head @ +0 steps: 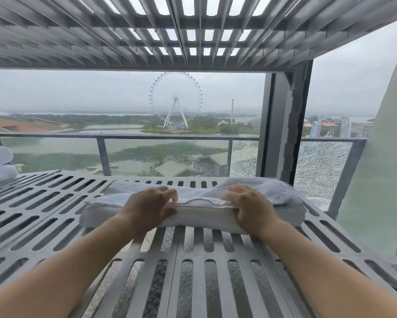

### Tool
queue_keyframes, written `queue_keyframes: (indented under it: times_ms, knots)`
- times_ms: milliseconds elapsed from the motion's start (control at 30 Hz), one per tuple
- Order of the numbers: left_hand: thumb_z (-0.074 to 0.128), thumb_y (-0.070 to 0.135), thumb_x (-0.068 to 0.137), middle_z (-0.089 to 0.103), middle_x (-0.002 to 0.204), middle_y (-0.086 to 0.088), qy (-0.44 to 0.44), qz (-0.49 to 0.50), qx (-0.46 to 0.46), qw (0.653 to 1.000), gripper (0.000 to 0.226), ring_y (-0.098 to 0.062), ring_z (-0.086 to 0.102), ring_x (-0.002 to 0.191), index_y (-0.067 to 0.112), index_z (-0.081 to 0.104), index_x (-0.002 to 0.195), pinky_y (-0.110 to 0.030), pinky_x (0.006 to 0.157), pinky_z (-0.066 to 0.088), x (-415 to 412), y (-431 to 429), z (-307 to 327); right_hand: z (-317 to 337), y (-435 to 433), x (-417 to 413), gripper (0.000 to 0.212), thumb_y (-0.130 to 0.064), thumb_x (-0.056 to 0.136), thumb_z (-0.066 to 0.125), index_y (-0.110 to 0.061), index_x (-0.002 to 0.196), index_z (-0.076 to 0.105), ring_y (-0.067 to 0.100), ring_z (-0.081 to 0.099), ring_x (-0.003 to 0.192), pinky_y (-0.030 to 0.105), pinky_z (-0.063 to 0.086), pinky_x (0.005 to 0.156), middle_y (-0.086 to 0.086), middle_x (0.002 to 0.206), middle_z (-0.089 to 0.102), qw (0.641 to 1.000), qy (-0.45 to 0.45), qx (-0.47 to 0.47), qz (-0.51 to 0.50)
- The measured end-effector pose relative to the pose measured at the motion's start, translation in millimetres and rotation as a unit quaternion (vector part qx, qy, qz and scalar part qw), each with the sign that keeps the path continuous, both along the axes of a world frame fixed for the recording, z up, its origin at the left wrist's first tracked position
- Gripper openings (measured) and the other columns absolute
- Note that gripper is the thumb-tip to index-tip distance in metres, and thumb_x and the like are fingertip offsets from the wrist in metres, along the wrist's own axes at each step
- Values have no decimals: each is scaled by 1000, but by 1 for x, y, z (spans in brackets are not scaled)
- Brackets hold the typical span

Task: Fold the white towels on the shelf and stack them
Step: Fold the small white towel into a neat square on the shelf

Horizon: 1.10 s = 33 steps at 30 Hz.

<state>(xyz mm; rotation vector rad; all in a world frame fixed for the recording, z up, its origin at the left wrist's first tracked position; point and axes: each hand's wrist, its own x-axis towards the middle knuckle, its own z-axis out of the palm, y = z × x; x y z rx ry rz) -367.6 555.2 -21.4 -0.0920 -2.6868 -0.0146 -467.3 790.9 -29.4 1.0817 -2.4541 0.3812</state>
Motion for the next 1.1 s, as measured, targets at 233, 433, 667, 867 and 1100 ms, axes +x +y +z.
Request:
queue_keyframes:
  times_ms: [233, 433, 667, 867, 1100]
  knots:
    - [60, 38, 86, 64, 92, 11, 63, -20, 86, 994, 15, -11, 61, 78, 26, 66, 91, -32, 70, 53, 9, -11, -2, -1, -1, 0, 32, -7, 79, 49, -15, 107, 63, 21, 53, 109, 29, 43, 92, 2, 110, 64, 999, -1, -30, 33]
    - [60, 36, 86, 65, 102, 14, 86, -35, 61, 994, 15, -12, 62, 83, 28, 65, 98, -28, 66, 49, 8, -8, -7, -2, -6, 4, 18, -28, 86, 63, -11, 90, 70, 25, 62, 95, 37, 51, 77, 3, 99, 70, 994, 22, -91, 64]
    - [66, 35, 82, 65, 91, 9, 103, -33, 77, 991, 22, -15, 62, 74, 23, 57, 98, -28, 64, 48, 1, -4, -16, -1, -6, 2, 17, -32, 79, 69, -17, 86, 69, 24, 63, 88, 26, 42, 67, 2, 92, 70, 997, 20, -74, 9]
    - [72, 26, 79, 69, 78, 3, 189, -81, -12, 978, 16, -21, 65, 61, 16, 60, 85, -30, 49, 51, 7, 2, -13, -2, -14, 15, 42, -41, 82, 61, -23, 120, 56, 18, 55, 106, 33, 46, 85, -3, 113, 64, 994, 13, -41, 98]
    - [65, 36, 83, 68, 87, 7, 177, -154, 19, 972, 15, -13, 65, 65, 21, 64, 86, -28, 52, 53, 14, 8, -3, -6, -17, 17, 13, -25, 88, 58, -18, 92, 68, 20, 60, 89, 31, 45, 68, -4, 97, 67, 989, 15, -86, 120]
